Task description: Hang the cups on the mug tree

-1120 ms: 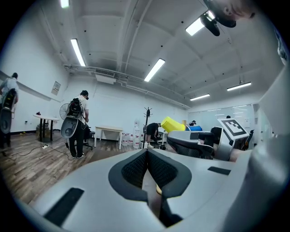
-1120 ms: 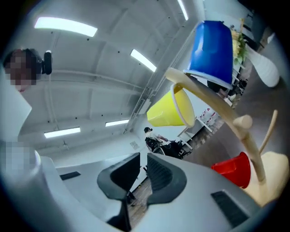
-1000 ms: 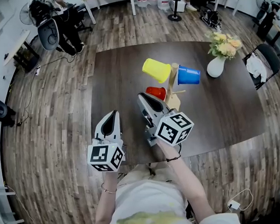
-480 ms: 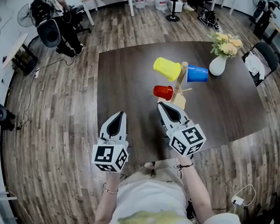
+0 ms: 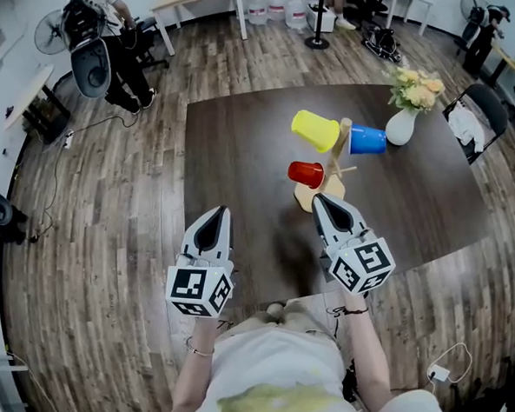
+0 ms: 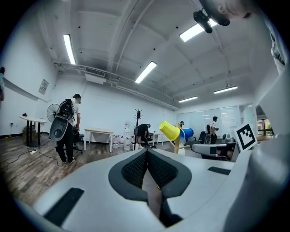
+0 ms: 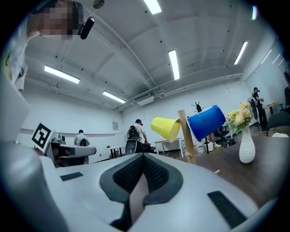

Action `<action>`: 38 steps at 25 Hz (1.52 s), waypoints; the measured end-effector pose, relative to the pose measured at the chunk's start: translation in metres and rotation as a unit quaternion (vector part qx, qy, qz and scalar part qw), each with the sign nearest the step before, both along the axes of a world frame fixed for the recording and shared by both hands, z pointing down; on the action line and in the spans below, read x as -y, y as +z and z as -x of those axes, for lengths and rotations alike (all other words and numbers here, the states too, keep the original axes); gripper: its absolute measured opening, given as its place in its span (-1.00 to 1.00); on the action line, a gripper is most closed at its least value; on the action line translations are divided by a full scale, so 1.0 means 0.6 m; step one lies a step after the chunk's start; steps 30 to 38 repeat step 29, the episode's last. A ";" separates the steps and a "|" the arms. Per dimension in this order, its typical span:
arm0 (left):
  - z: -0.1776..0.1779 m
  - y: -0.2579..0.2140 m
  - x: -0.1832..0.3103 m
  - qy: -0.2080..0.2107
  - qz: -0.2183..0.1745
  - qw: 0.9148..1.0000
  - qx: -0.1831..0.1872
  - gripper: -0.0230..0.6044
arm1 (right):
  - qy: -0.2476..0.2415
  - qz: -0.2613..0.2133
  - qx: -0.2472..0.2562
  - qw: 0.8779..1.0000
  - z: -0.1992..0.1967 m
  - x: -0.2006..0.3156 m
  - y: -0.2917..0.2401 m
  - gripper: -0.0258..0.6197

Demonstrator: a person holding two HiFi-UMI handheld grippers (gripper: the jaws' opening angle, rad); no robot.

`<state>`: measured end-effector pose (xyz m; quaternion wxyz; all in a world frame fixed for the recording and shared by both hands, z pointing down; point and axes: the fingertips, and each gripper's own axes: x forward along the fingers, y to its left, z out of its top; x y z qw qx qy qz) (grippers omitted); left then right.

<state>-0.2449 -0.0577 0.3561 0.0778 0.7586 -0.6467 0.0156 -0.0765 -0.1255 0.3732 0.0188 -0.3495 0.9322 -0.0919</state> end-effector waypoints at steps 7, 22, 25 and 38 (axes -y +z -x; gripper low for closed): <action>0.005 -0.009 0.003 -0.012 -0.003 1.000 0.000 -0.85 | 0.024 -0.006 -0.010 1.000 -0.025 0.006 -0.005 -0.85; 0.004 0.001 0.002 -0.039 0.002 0.999 -0.010 -0.85 | 0.049 -0.008 -0.008 0.999 -0.064 0.015 -0.004 -0.86; 0.003 0.002 0.001 -0.042 0.003 0.999 -0.009 -0.85 | 0.057 -0.007 -0.004 0.998 -0.076 0.020 -0.003 -0.86; 0.005 0.001 -0.003 -0.047 0.003 0.999 -0.009 -0.85 | 0.061 -0.010 -0.006 0.998 -0.081 0.022 -0.006 -0.86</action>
